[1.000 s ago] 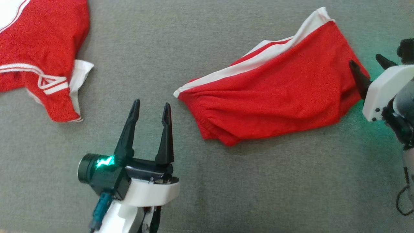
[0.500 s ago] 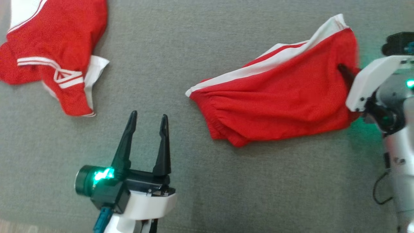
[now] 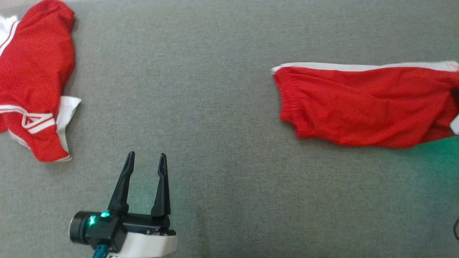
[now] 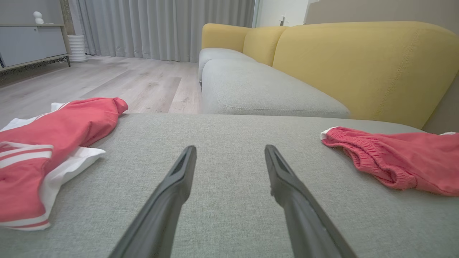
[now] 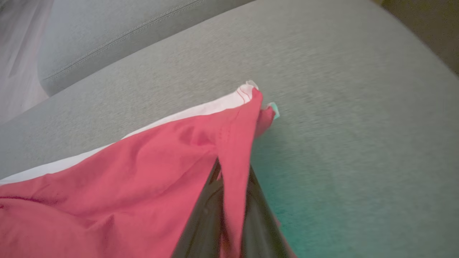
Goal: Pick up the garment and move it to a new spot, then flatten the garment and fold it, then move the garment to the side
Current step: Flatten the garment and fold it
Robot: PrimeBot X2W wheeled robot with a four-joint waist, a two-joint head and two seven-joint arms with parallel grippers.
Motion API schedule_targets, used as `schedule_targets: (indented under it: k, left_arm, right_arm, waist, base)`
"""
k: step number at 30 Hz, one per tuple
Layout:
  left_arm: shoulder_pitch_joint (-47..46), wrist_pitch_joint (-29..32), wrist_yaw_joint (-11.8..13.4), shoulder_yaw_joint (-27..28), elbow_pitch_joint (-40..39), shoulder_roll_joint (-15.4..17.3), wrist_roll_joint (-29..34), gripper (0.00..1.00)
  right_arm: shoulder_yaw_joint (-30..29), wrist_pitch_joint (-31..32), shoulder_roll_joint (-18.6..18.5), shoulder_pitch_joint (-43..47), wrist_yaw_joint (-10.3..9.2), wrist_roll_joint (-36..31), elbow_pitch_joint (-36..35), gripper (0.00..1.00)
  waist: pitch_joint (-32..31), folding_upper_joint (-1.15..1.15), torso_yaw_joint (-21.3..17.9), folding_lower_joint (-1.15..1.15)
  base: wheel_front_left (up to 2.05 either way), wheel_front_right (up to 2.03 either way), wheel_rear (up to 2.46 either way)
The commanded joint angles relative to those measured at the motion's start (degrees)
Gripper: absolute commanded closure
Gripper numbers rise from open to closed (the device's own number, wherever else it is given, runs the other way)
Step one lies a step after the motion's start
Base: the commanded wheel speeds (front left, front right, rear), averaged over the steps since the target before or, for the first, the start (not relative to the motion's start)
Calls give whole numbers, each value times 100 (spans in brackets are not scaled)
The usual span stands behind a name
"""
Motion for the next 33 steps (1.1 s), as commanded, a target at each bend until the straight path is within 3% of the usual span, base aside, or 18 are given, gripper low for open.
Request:
schedule_targets:
  k: [1,7,17,24,33]
  left_arm:
    - [20,-29,-54,220,-120,-31,53,0]
    - [130,-29,-138,251,-38,-48,71,0]
    - [246,-29,-69,78,43,-55,-148,0]
    - [337,-29,3,-79,85,-56,-238,0]
    - [348,-29,43,-161,146,-56,-298,0]
  right_arm:
    - [-69,-81,-86,-98,39,-123,-222,100]
    - [-44,-169,70,-141,39,-258,-564,100]
    - [1614,279,750,-67,39,-138,-1380,100]
    - [2123,256,1204,15,39,-342,-957,100]
    - [2188,-43,1392,-55,39,-528,-420,100]
  waist:
    - [-93,0,-90,0]
    - [-211,0,-86,0]
    - [-519,0,219,0]
    - [-569,0,475,0]
    - [-543,0,674,0]
  base:
    - [0,0,0]
    - [0,0,0]
    - [0,0,0]
    - [0,0,0]
    - [0,0,0]
